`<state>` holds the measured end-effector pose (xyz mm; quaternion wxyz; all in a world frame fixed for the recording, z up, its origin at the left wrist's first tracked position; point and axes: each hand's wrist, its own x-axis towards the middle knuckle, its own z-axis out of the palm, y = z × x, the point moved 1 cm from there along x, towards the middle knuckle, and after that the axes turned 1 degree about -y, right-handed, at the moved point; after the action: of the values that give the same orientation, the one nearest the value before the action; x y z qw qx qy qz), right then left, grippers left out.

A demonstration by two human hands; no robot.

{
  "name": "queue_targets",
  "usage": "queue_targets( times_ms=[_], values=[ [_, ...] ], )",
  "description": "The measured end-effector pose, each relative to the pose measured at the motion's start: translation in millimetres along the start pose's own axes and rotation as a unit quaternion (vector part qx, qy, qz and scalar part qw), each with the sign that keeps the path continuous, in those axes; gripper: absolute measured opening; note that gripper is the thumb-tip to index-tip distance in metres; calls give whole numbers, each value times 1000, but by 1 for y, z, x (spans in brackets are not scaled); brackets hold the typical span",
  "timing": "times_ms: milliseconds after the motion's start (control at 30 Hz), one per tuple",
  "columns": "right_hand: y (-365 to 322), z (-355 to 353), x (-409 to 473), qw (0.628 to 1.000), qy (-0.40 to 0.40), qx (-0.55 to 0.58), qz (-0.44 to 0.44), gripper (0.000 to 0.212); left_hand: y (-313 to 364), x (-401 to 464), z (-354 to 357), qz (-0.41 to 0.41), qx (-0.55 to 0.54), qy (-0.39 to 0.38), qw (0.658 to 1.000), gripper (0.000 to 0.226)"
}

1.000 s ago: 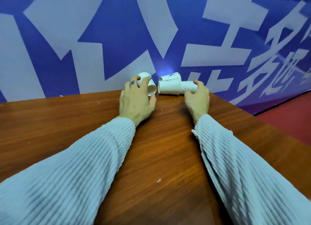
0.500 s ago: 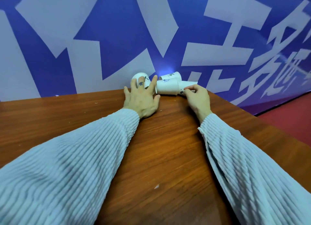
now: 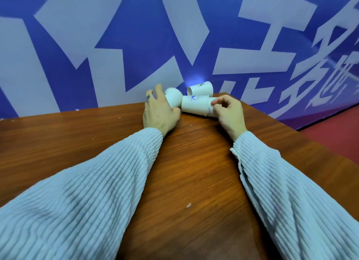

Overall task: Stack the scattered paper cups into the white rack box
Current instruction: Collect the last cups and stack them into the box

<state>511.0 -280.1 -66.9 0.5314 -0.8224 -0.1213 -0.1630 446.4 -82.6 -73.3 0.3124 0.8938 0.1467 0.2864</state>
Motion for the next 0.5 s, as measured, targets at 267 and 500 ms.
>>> queue_targets(
  times_ms=[267,500],
  values=[
    [-53,-3,-75,978,74,-166,-106,13,-11,-53,-76,-51,12,-26,998,84],
    [-106,-31,-125,927,107,-302,-198,11,-17,-106,-153,-48,24,-41,998,66]
  ],
)
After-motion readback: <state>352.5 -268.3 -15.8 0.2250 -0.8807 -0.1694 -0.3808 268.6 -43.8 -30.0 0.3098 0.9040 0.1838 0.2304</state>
